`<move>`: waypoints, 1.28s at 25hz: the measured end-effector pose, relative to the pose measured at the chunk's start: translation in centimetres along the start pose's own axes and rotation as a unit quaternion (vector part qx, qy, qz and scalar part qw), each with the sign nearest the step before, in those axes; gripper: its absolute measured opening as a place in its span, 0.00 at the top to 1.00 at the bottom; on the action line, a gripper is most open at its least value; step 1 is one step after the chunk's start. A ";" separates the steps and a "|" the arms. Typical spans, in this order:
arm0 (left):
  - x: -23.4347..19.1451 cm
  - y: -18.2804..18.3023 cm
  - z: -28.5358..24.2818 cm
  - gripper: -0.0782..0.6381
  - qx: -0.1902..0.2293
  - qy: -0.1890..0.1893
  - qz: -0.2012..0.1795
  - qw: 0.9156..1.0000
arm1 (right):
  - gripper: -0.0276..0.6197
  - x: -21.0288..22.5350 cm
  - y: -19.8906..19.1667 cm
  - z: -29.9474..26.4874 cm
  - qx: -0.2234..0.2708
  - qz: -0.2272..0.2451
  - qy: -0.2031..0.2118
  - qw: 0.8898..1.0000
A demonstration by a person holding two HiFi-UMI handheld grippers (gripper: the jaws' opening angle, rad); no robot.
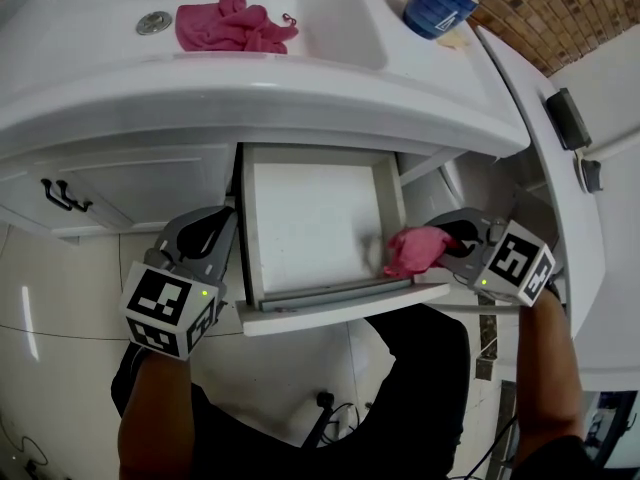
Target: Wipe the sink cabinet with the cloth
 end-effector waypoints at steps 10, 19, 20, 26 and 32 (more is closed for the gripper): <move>-0.2 -0.9 1.9 0.88 0.007 0.055 0.024 0.998 | 0.83 -4.9 10.6 6.1 0.289 -0.103 -0.010 0.952; 1.5 1.6 5.8 0.88 0.047 0.080 0.047 0.995 | 0.83 -14.4 17.7 3.2 0.279 -0.041 -0.031 0.959; 1.9 1.7 6.4 0.88 0.047 0.082 0.044 0.995 | 0.83 -14.7 17.7 2.9 0.274 -0.041 -0.040 0.960; 4.1 1.0 8.8 0.88 0.041 0.089 0.046 0.994 | 0.83 -14.8 16.0 2.3 0.263 -0.049 -0.095 0.959; 6.8 0.6 10.3 0.88 0.036 0.094 0.035 0.994 | 0.83 -14.0 12.2 3.0 0.278 -0.095 -0.128 0.947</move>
Point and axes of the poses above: the fingertips, and each gripper's own axes: z backward along the fingers, x to its right, y out of its top, the point moved 9 cm from there along z, backward along the fingers, and after that the axes turned 12 degrees about -x, right-handed, at the moved point
